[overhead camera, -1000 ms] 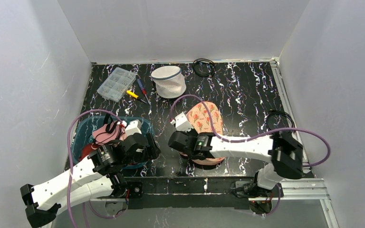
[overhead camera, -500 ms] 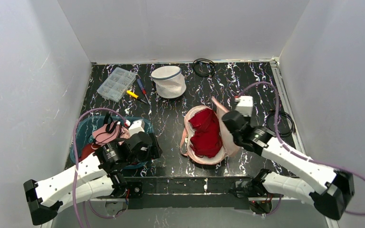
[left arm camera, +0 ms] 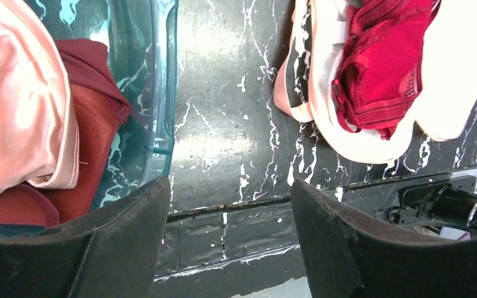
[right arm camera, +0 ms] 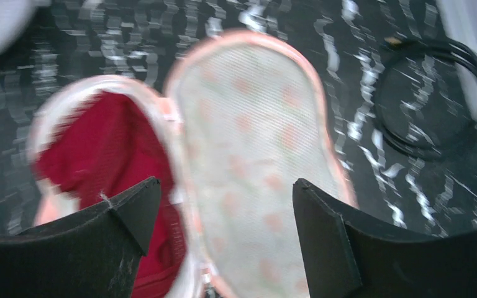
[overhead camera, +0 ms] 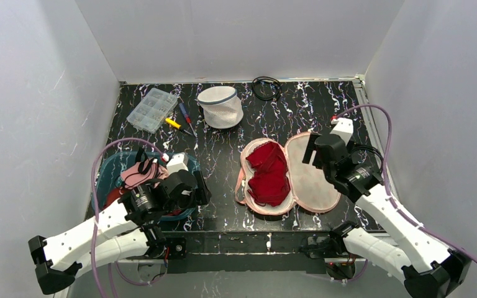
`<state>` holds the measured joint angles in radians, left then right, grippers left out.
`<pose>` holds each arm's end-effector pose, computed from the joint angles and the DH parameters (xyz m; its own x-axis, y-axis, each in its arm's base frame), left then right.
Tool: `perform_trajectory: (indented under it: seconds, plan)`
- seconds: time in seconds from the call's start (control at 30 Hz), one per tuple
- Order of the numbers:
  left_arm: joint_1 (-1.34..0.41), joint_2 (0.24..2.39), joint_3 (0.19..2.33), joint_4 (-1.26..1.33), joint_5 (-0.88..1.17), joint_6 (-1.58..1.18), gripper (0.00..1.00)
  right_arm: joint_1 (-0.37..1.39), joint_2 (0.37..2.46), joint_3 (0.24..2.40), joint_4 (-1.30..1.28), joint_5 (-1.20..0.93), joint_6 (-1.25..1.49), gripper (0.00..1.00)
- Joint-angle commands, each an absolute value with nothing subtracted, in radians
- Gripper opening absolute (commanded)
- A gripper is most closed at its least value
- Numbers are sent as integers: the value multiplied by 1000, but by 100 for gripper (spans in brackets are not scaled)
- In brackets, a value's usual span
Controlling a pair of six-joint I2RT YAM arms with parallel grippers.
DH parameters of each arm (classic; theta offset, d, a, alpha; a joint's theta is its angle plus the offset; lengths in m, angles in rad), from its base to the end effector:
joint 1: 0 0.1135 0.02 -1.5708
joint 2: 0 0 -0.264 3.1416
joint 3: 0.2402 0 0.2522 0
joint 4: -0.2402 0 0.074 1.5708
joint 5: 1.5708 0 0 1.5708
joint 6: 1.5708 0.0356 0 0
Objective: Unzip the laundry bag and remove the bra
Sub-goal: Open the laundry bag at the center of the board, then move the bin to the center of the board.
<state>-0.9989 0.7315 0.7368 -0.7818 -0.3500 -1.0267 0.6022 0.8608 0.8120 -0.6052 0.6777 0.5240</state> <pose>0.0886 -0.1152 0.2758 -0.7589 -0.3059 -0.5749 0.0159 0.8738 -0.4860 0.1579 0.0814 0.2998 -0.4497 0.1639 -0.8780 0.2239 0.9723 0.0668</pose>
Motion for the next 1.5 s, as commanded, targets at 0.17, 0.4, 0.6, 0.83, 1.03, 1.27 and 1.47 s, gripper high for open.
perform_trajectory:
  seconds: [0.17, 0.4, 0.6, 0.83, 1.03, 1.27, 1.47]
  plan:
    - [-1003, 729, 872, -899, -493, -942, 69, 600, 902, 781, -322, -82, 456, 82]
    - [-1004, 716, 872, -978, -574, -945, 70, 601, 949, 502, -182, 75, 591, 78]
    - [-1003, 762, 818, -945, -645, -918, 70, 600, 927, 447, -171, 93, 591, 80]
    - [-1001, 817, 849, -1016, -718, -1049, 72, 601, 848, 504, -82, -214, 512, 84]
    - [-1001, 701, 829, -1078, -732, -1213, 73, 681, 1070, 672, 103, -339, 526, 84]
    - [-1000, 670, 870, -1242, -765, -1313, 73, 917, 1448, 983, 93, -238, 404, 84]
    - [-999, 628, 890, -1248, -701, -1263, 75, 987, 1781, 1358, -60, -206, 204, 88]
